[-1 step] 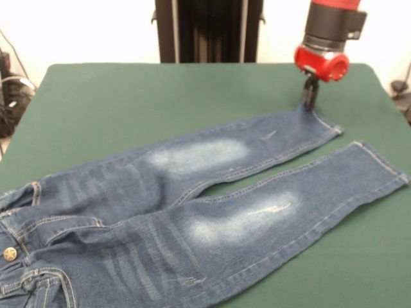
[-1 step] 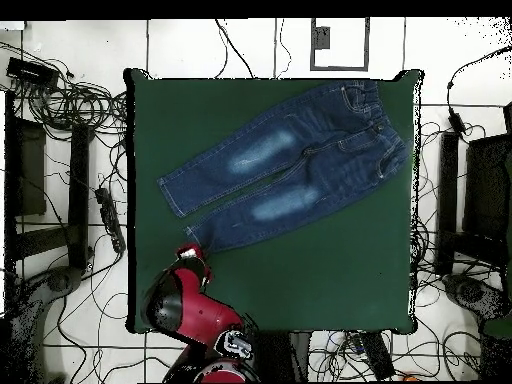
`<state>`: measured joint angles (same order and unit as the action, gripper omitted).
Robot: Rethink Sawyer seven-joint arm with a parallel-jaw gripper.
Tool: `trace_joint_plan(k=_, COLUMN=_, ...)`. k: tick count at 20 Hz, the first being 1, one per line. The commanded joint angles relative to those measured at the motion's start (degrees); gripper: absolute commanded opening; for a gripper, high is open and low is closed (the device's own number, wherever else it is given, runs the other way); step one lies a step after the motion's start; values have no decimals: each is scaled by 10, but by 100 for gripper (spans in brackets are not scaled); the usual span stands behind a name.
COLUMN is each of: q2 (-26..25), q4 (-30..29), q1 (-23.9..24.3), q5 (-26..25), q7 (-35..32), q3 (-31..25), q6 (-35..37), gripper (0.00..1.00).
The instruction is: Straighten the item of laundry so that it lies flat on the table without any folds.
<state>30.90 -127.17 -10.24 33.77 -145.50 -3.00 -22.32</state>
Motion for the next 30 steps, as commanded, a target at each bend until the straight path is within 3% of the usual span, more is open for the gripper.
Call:
trace_joint_plan(k=1, q2=9, q4=-13, q1=-21, q5=53, q7=-196, q3=-93, q6=73, gripper=0)
trace_joint_plan(k=15, q2=17, q4=-15, q1=-17, q5=50, q7=-180, q3=-96, q6=81, gripper=0)
trace_joint_plan(k=16, q2=17, q4=-13, q1=-23, q5=53, q7=-173, q3=-90, q6=83, gripper=100)
trace_joint_plan(k=22, q2=15, q4=-13, q1=-1, q5=33, q7=-168, q3=-99, q6=88, gripper=100)
trace_joint_plan(k=30, q2=8, q4=-3, q1=-19, q5=49, q7=-162, q3=-79, q6=88, gripper=100)
